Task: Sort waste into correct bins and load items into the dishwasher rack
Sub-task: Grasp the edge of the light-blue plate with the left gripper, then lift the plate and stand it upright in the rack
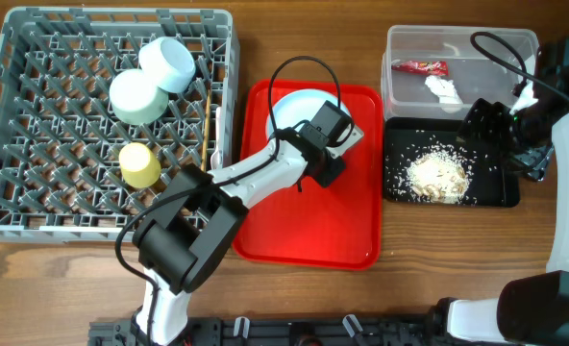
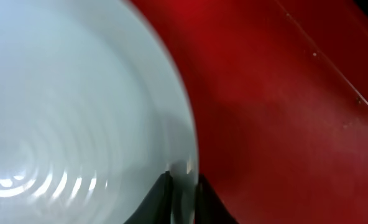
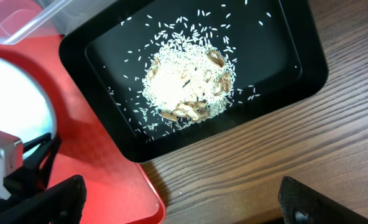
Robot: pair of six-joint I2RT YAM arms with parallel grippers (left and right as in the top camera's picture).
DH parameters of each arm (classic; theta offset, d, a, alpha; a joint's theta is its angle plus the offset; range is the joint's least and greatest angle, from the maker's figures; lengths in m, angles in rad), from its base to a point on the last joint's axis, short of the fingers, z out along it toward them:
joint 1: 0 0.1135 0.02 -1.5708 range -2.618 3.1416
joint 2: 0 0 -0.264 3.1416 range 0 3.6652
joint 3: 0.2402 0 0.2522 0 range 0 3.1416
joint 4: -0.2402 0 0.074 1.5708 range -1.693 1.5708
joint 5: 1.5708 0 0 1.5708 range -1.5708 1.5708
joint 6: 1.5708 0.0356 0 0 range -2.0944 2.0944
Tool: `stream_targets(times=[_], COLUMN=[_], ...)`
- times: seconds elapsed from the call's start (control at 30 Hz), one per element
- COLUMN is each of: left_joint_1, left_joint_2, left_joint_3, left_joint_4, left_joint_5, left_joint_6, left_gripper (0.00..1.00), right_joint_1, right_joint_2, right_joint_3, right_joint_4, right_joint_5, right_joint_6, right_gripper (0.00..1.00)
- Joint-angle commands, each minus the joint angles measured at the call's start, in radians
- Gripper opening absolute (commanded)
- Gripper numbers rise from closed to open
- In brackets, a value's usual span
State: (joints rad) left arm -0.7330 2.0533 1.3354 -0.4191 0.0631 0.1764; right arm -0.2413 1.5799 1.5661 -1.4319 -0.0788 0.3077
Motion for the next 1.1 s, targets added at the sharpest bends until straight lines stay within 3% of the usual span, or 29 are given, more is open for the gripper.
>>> stream_targets(times=[0.0,0.3,0.83,1.07], left_joint_1=[-0.003,-0.011,0.046,0.224], left_joint_2=[0.015,-0.037,-0.417,-0.541], left_joint_3=[-0.003,0.013,0.04,0.04], left_joint_4=[-0.018,-0.016,-0.015,-0.012], left_joint_5=[-0.009,-0.009,0.003,0.214], left_joint_6=[0.003,-0.008,-0.21,-0.344], left_gripper=[0.04,0.04,0.04,0.04], right_joint_1=[-0.002,-0.002,-0.002,-0.002], right_joint_2=[-0.019,-0.019,-0.019,-0.019], right_joint_3=[0.016,0.016,0.016,0.016], right_joint_4=[0.003,0.003,0.0,-0.002], right_joint_5=[-0.012,-0.012,-0.012,-0.012], right_joint_6=[-0.019,-0.019,-0.019,-0.02], right_gripper=[1.0,1.0,1.0,1.0])
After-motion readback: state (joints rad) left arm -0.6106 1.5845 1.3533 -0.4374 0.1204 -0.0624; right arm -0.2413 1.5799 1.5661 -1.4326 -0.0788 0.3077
